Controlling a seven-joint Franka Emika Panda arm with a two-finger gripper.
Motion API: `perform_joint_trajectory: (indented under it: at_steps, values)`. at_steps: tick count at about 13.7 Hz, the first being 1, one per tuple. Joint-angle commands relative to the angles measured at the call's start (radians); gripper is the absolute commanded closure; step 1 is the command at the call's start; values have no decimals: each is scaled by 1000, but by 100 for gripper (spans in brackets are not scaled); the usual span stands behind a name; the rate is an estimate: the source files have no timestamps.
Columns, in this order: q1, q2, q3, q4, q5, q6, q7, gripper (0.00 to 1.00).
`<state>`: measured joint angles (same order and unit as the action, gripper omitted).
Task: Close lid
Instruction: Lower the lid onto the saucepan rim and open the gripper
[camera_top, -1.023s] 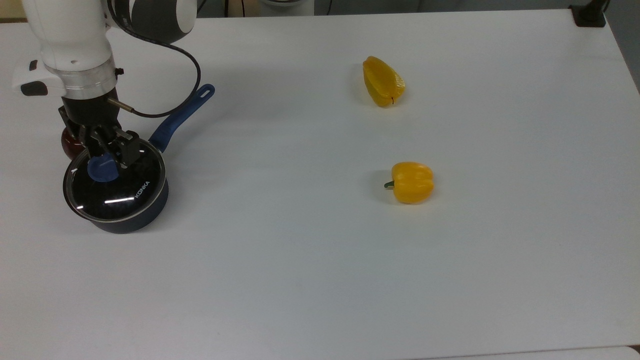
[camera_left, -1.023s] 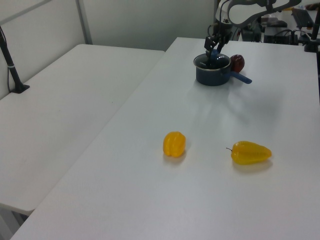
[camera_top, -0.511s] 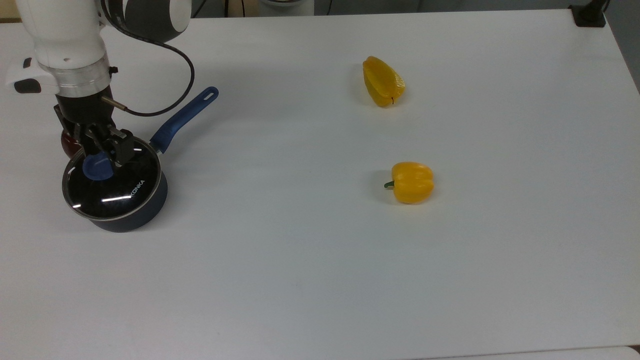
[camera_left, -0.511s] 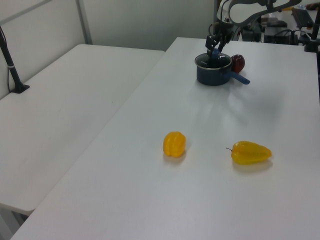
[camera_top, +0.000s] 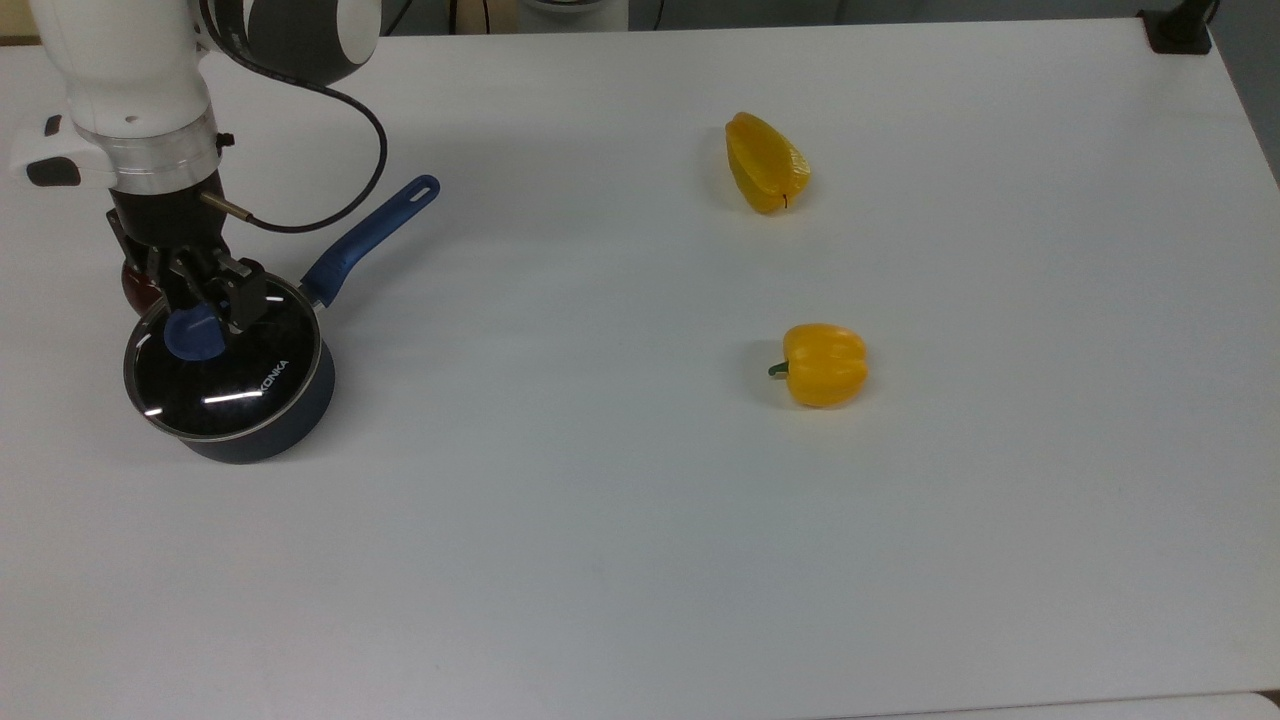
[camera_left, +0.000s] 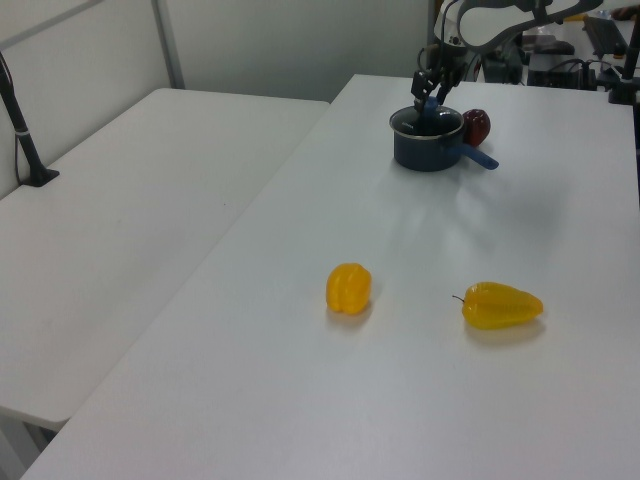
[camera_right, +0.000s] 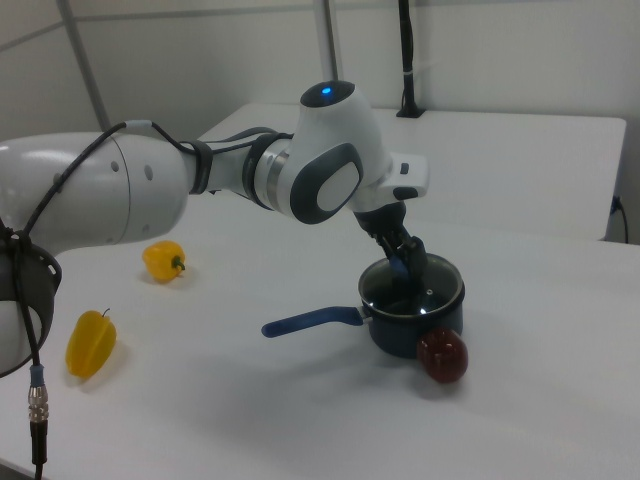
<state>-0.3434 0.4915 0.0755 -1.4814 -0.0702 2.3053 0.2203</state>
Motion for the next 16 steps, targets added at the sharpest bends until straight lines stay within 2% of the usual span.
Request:
perform_joint_trajectory:
  at_steps: [1, 14, 16]
  values:
    - [-14, -7, 3, -46, 3, 12, -13, 56]
    - [-19, -24, 3, -82, 4, 8, 16, 54]
    - [-20, -33, 3, -86, 4, -16, 27, 51]
